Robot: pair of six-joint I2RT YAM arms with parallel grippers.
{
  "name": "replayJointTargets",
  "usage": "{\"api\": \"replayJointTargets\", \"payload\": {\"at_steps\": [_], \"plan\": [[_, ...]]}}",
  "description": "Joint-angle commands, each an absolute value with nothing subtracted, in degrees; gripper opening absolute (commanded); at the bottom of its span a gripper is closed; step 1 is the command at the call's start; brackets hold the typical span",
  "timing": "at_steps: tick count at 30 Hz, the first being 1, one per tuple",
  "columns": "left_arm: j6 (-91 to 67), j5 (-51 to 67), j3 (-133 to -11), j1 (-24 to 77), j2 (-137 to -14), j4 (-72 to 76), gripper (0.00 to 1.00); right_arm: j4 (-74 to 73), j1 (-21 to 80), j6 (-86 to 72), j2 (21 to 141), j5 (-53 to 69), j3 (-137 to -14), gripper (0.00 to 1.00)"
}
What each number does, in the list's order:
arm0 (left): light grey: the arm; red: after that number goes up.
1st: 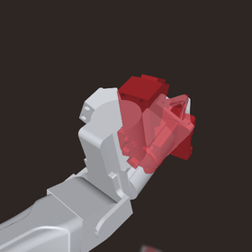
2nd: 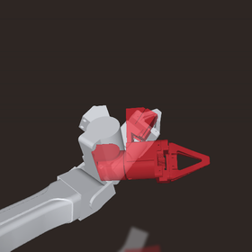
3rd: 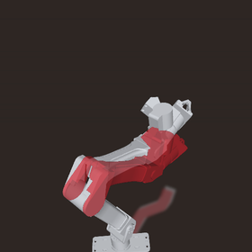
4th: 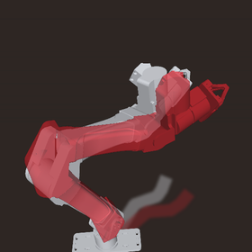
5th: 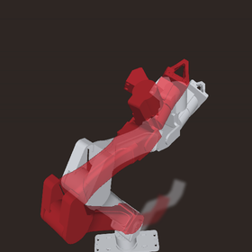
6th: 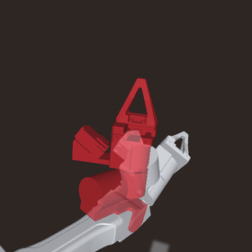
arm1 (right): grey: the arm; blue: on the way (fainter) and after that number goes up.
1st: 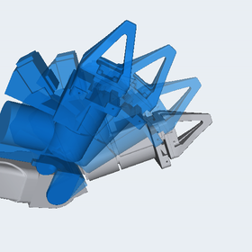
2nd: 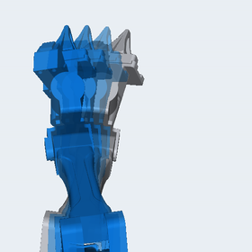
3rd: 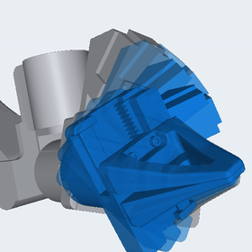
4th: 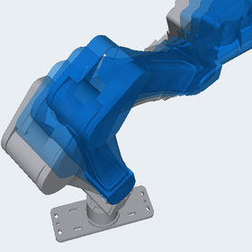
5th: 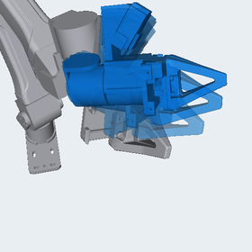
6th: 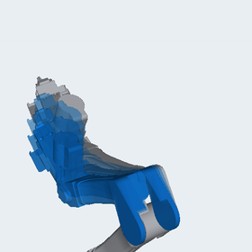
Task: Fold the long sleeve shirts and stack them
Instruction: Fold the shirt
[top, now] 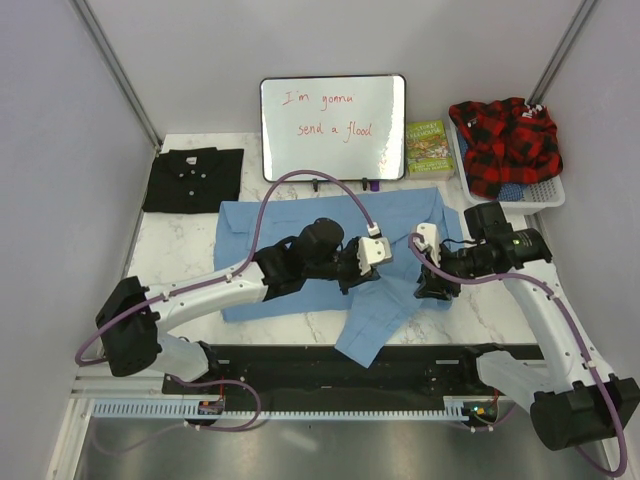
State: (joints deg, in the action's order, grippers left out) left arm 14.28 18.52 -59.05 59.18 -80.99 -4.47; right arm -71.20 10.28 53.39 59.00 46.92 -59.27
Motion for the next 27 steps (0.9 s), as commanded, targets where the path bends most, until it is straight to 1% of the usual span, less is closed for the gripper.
{"api": "replayJointTargets", "payload": {"at_steps": [1,3,4,5,6,7,8,9,10,11,12,13,14,16,17,19,22,25,27], "plan": [[11.43,18.63,-61.52,58.8,-80.6,-4.57,0.02,-68.38,11.07,52.56,59.41,48.52,-58.8,0.25],[11.43,18.89,-61.43,58.8,-79.81,-5.09,0.02,-67.5,11.34,51.16,60.03,47.73,-59.76,0.0],[12.38,19.51,-61.87,58.8,-79.54,-6.23,0.04,-67.15,11.34,50.72,60.12,47.29,-60.2,0.0],[12.91,19.51,-62.14,58.62,-79.02,-7.72,0.12,-66.63,11.34,50.02,59.86,46.68,-60.64,0.0],[13.62,19.6,-62.23,58.28,-77.19,-12.0,0.31,-66.19,11.34,49.75,59.59,46.32,-61.43,0.0],[15.71,20.82,-61.97,57.49,-75.95,-14.56,0.4,-65.92,11.34,49.83,58.98,45.88,-61.87,0.0],[16.78,21.09,-61.18,54.96,-73.94,-16.85,0.47,-65.92,11.34,49.83,58.8,45.36,-62.31,0.0],[18.01,22.05,-59.95,53.02,-69.83,-22.7,0.55,-65.92,11.34,49.83,58.62,44.22,-63.1,0.0],[22.28,25.19,-57.59,50.82,-67.35,-26.24,0.56,-66.09,11.34,49.83,58.71,43.77,-63.45,0.0],[25.89,27.14,-56.44,45.49,-65.06,-31.15,0.57,-66.44,11.34,50.1,58.71,43.42,-63.81,0.0],[29.49,28.03,-55.29,42.66,-62.95,-35.29,0.54,-66.62,11.34,50.45,58.71,42.9,-64.07,0.0],[36.23,29.6,-52.76,39.58,-58.41,-43.34,0.53,-66.62,11.34,50.62,58.62,42.72,-64.07,0.0],[40.65,30.66,-51.69,33.72,-56.71,-48.12,0.52,-66.53,11.34,50.62,58.54,42.63,-63.99,0.0],[50.39,27.97,-47.32,29.46,-51.62,-58.21,0.51,-66.53,11.34,50.63,58.71,42.71,-63.98,0.0],[53.41,26.56,-45.72,27.01,-49.94,-60.71,0.48,-66.36,11.25,50.54,58.88,42.63,-64.25,0.0],[57.89,20.96,-39.48,25.06,-44.34,-62.66,0.48,-66.1,11.34,50.45,59.06,42.28,-64.42,0.0],[62.47,15.13,-32.71,23.91,-40.0,-62.58,0.49,-65.83,11.34,49.75,59.41,41.92,-65.21,0.0],[63.63,9.86,-27.7,23.91,-38.85,-60.56,0.5,-65.74,11.34,49.13,59.68,41.84,-66.62,0.0],[65.03,6.7,-24.72,23.82,-38.15,-56.62,0.5,-65.83,11.34,49.22,59.76,41.57,-67.06,0.0]]}}
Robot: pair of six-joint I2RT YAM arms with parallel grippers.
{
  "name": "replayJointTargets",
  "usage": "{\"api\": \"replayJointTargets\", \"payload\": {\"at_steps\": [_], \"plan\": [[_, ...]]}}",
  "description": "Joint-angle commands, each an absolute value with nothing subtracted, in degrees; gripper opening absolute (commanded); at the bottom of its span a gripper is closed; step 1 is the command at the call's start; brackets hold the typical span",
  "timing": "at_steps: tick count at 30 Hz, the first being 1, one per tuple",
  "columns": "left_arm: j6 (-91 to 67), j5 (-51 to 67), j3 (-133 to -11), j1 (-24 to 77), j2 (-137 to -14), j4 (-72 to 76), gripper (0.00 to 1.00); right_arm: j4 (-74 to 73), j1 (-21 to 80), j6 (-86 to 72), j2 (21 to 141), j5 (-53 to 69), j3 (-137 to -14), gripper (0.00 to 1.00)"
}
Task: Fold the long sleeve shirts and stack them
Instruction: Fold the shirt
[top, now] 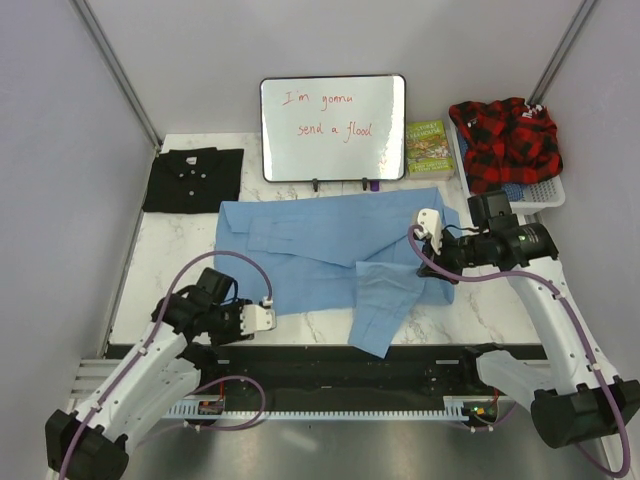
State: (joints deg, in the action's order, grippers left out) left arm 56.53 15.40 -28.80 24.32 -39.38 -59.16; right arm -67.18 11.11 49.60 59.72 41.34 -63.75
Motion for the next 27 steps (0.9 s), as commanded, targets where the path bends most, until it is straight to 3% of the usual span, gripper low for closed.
{"api": "replayJointTargets", "payload": {"at_steps": [1,13,20,27], "plan": [[65.47,6.33,-24.18,23.82,-37.71,-55.38,0.5,-65.83,11.34,49.22,59.77,41.4,-67.23,0.0],[66.0,7.65,-23.82,23.73,-44.29,-44.21,0.5,-66.01,11.34,48.96,61.17,41.13,-68.64,0.0],[68.29,17.83,-33.38,23.64,-39.9,-57.91,0.55,-66.09,11.34,49.04,61.79,40.96,-68.9,0.0],[68.11,17.31,-32.0,23.64,-45.08,-54.94,0.59,-66.01,11.34,49.39,62.67,40.43,-69.35,0.0]]}}
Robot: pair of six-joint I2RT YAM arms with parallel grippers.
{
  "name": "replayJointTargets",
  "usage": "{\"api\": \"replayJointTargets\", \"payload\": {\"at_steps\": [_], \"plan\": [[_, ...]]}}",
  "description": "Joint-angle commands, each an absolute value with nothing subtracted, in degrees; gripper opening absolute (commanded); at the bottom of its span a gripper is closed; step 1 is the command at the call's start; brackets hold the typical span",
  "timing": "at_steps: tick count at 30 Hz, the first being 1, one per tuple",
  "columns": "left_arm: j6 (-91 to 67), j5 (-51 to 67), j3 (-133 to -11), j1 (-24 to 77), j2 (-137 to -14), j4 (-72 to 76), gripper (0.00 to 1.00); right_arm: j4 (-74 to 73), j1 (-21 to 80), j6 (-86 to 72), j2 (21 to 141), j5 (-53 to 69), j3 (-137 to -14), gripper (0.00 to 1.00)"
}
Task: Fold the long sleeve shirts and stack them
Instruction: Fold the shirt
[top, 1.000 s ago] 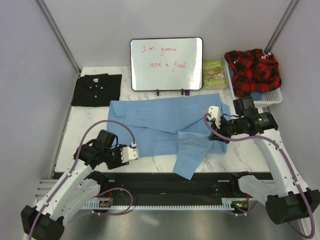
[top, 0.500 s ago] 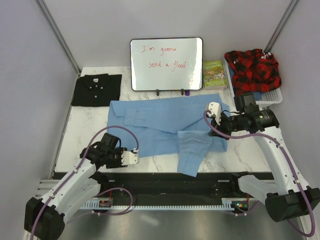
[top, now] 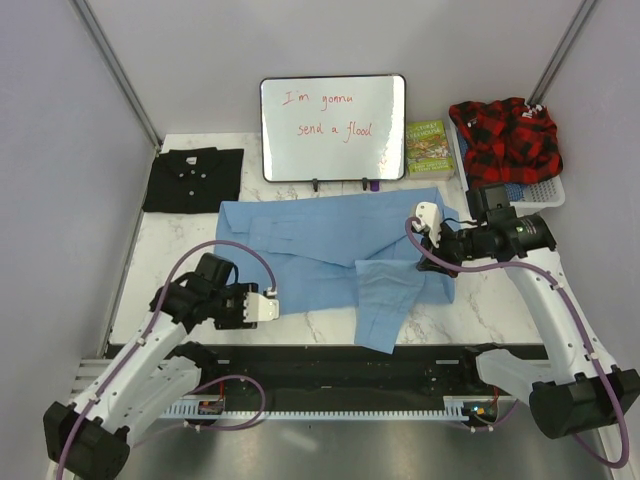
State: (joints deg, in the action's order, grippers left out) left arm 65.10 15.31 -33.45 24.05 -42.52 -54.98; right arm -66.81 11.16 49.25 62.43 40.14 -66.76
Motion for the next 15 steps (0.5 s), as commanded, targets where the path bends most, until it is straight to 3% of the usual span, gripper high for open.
{"api": "replayJointTargets", "payload": {"at_steps": [1,8,15], "plan": [[68.46,16.88,-30.69,23.64,-45.44,-54.24,0.59,-66.01,11.34,49.31,62.58,40.26,-69.26,0.0],[71.54,11.79,-25.14,23.64,-46.41,-47.74,0.58,-66.53,11.34,49.57,62.05,39.55,-68.73,0.0],[73.39,8.44,-20.57,23.64,-48.34,-40.88,0.47,-67.32,11.25,50.1,61.17,39.38,-67.68,0.0]]}}
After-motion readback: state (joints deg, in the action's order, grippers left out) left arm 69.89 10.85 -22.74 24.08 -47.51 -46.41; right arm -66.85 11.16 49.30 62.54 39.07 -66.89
